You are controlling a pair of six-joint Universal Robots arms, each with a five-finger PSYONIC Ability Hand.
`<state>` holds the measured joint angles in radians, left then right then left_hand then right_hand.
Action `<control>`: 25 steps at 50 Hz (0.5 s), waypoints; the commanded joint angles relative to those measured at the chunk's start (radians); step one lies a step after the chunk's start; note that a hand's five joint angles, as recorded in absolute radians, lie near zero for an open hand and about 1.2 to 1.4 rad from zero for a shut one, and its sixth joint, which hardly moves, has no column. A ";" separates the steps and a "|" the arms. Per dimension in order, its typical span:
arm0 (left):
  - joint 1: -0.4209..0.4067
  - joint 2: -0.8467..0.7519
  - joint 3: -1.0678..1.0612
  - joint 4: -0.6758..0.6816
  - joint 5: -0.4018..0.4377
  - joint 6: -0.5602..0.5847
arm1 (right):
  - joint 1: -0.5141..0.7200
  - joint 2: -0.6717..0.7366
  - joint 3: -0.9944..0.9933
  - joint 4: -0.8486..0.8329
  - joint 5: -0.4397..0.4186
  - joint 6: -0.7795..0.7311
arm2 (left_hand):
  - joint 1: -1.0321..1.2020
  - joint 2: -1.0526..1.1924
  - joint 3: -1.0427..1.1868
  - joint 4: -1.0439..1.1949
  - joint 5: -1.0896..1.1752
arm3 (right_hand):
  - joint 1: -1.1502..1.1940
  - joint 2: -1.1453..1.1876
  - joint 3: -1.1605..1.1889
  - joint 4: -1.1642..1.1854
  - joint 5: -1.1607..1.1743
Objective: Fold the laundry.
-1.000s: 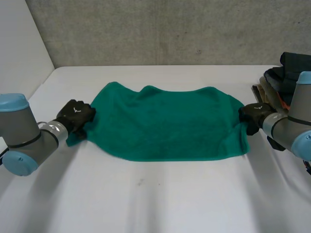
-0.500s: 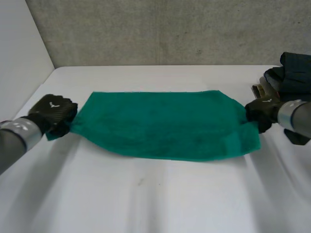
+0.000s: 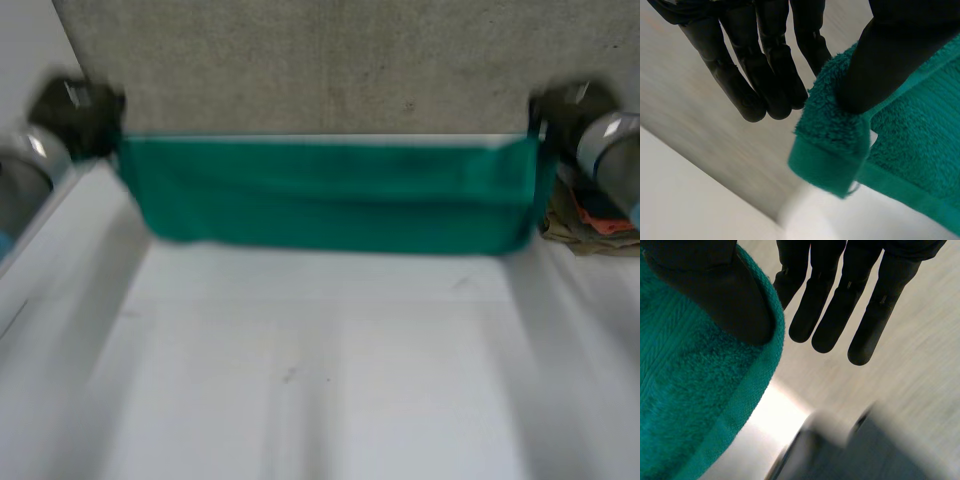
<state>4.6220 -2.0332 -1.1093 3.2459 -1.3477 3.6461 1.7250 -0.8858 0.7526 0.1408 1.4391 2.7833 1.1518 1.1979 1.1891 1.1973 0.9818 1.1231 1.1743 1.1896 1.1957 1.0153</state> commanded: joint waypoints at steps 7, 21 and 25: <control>0.003 0.059 0.010 0.241 -0.068 -0.238 | -0.022 -0.027 -0.042 -0.304 0.011 0.274 | 0.244 0.198 0.207 0.199 0.240 | 0.273 0.222 0.207 0.201 0.206; 0.032 0.011 -0.509 0.302 0.076 -0.202 | -0.010 0.212 0.007 0.184 -0.138 0.026 | 0.244 0.198 0.207 0.199 0.240 | 0.273 0.222 0.207 0.201 0.206; 0.053 -0.033 -0.560 0.353 0.079 -0.175 | -0.021 0.245 0.099 0.163 -0.144 -0.080 | 0.244 0.198 0.207 0.199 0.240 | 0.273 0.222 0.207 0.201 0.206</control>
<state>4.6510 -2.0025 -1.5760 3.5158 -1.2887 3.4313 1.7097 -0.6962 0.7274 0.3258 1.3036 2.8559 1.1518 1.1989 1.1892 1.1976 0.9818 1.1230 1.1743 1.1897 1.1961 1.0204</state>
